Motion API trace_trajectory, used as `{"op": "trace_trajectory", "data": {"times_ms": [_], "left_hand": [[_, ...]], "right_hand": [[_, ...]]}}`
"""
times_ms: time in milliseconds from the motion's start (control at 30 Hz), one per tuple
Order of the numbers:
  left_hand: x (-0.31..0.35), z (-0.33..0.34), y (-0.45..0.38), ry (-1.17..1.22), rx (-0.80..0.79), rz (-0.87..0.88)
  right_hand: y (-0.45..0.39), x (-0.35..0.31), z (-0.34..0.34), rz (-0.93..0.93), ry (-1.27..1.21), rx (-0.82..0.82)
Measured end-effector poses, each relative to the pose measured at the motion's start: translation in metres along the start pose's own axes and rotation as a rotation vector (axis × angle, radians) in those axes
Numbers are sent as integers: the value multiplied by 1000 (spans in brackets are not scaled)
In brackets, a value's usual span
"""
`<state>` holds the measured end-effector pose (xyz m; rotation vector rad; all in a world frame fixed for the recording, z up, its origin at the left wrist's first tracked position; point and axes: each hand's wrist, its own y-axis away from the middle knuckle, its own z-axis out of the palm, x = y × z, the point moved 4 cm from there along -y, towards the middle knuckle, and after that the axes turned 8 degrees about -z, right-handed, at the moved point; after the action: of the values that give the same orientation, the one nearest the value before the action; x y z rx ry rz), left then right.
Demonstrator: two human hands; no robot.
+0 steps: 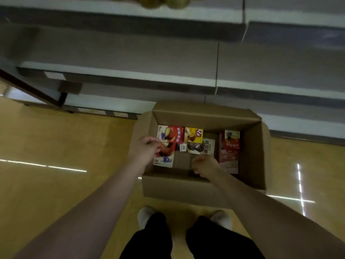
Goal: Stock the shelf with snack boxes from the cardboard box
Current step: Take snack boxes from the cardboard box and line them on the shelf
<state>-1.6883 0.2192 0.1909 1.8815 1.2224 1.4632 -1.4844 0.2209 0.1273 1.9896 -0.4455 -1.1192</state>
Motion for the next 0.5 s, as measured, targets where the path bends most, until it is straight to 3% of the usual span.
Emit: {"op": "trace_trajectory", "data": {"times_ms": [133, 233, 500], "left_hand": [[-42, 35, -72, 10, -53, -56], [-71, 61, -118, -36, -84, -67], [-96, 111, -248, 69, -83, -102]], "right_hand": [[-63, 26, 39, 87, -112, -36], [-122, 42, 65, 164, -168, 28], [-273, 57, 128, 178, -969, 67]]}}
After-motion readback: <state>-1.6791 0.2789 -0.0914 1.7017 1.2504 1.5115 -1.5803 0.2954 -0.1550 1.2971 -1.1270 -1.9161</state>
